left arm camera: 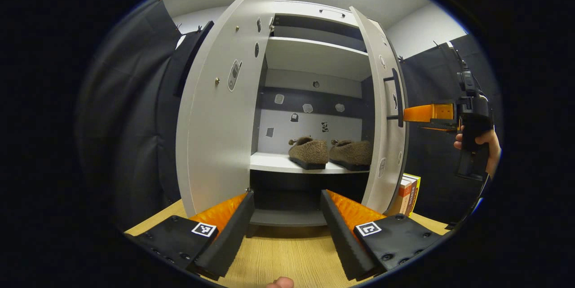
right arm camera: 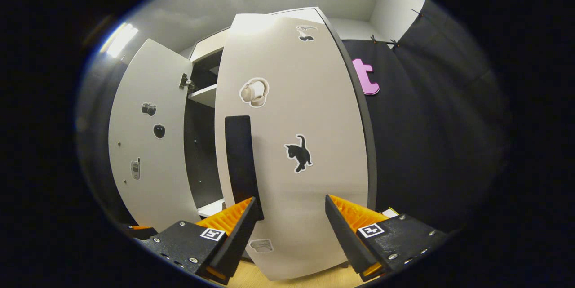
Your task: Grab one shoe with the right hand and put it into the shoe cabinet, grab the other shoe with the left hand and put it into the shoe cabinet; then close the right door with the right hand and the left door with the left hand.
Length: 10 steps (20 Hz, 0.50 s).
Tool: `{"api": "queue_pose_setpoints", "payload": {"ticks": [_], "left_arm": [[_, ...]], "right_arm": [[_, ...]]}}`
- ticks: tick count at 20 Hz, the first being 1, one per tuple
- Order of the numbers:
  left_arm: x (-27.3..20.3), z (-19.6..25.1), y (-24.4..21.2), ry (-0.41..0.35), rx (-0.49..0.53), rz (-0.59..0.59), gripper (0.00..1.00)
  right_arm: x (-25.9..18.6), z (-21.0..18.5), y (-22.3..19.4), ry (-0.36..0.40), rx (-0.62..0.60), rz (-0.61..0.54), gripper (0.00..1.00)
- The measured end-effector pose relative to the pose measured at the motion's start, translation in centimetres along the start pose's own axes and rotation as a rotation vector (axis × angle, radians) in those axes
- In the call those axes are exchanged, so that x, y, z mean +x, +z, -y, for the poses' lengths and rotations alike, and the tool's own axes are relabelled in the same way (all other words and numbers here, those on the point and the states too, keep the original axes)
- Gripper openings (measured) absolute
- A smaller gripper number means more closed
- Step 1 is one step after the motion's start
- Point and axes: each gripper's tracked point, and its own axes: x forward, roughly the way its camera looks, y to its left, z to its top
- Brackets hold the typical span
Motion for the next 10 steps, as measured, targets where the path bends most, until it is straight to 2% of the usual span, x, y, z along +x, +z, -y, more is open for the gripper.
{"api": "queue_pose_setpoints", "payload": {"ticks": [4, 10], "left_arm": [[-0.3, -0.1, 0.3, -0.004, 0.006, 0.005, 0.97], [-1.0, -0.3, 0.6, -0.001, 0.007, 0.008, 0.96]], "right_arm": [[1.2, -0.7, -0.4, 0.011, 0.003, -0.02, 0.92], [3.6, -1.6, -1.1, -0.009, -0.075, -0.04, 0.92]]}}
